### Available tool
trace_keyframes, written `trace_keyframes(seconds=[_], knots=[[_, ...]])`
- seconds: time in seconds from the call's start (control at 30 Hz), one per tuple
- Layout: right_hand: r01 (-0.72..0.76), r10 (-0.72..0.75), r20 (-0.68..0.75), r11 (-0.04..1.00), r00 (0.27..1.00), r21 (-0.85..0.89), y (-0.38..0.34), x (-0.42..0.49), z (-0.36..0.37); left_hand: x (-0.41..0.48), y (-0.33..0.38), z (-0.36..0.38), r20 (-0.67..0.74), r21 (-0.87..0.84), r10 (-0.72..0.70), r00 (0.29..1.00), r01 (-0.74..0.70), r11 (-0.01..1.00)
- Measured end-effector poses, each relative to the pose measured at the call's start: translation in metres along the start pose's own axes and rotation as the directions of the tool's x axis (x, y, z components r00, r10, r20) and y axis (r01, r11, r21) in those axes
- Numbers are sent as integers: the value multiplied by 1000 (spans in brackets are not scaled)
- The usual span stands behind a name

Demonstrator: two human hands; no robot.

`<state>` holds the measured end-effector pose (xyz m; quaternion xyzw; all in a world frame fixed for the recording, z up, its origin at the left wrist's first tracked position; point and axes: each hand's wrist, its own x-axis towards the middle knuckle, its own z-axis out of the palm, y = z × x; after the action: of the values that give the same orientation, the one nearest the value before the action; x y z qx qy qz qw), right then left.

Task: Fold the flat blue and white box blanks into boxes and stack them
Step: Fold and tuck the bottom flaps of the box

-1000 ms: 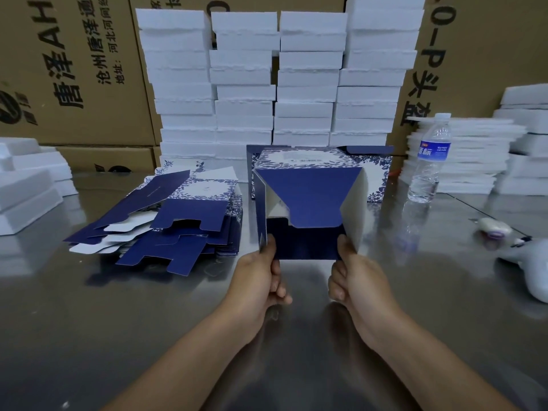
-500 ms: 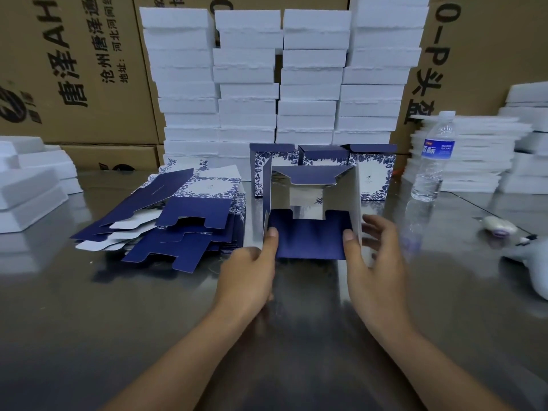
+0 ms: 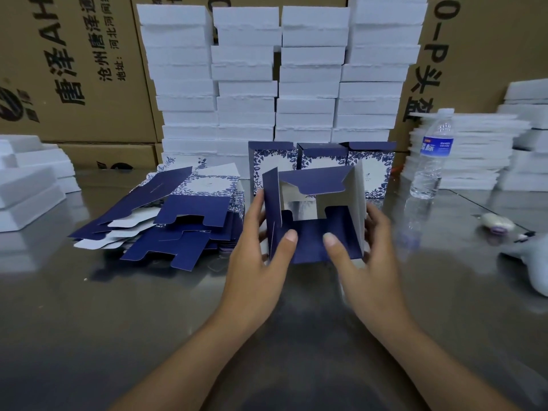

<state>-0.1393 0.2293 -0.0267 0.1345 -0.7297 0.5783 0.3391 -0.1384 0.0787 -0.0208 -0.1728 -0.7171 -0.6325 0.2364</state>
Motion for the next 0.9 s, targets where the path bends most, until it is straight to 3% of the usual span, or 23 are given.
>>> trace_keyframes(seconds=[0.13, 0.27, 0.4, 0.5, 0.63, 0.9], knots=[[-3, 1, 68, 999, 998, 32, 0, -1, 0, 0, 4, -1, 61, -16, -49, 997, 50, 999], [-20, 4, 141, 993, 990, 116, -1, 0, 0, 1, 5, -2, 19, -51, -66, 998, 67, 996], [-12, -4, 72, 976, 997, 216, 3, 3, 2, 2, 7, -5, -48, -72, -100, 994, 96, 993], [-26, 26, 3, 985, 1000, 171, 8, 5, 2, 2, 10, -6, -31, -49, -165, 986, 164, 985], [-33, 40, -59, 992, 997, 119, 12, 6, 1, -1, 14, -5, 24, -34, -137, 990, 138, 990], [-45, 47, -20, 997, 999, 70, 12, 7, 0, -2, 14, -3, -45, -21, -52, 998, 51, 998]])
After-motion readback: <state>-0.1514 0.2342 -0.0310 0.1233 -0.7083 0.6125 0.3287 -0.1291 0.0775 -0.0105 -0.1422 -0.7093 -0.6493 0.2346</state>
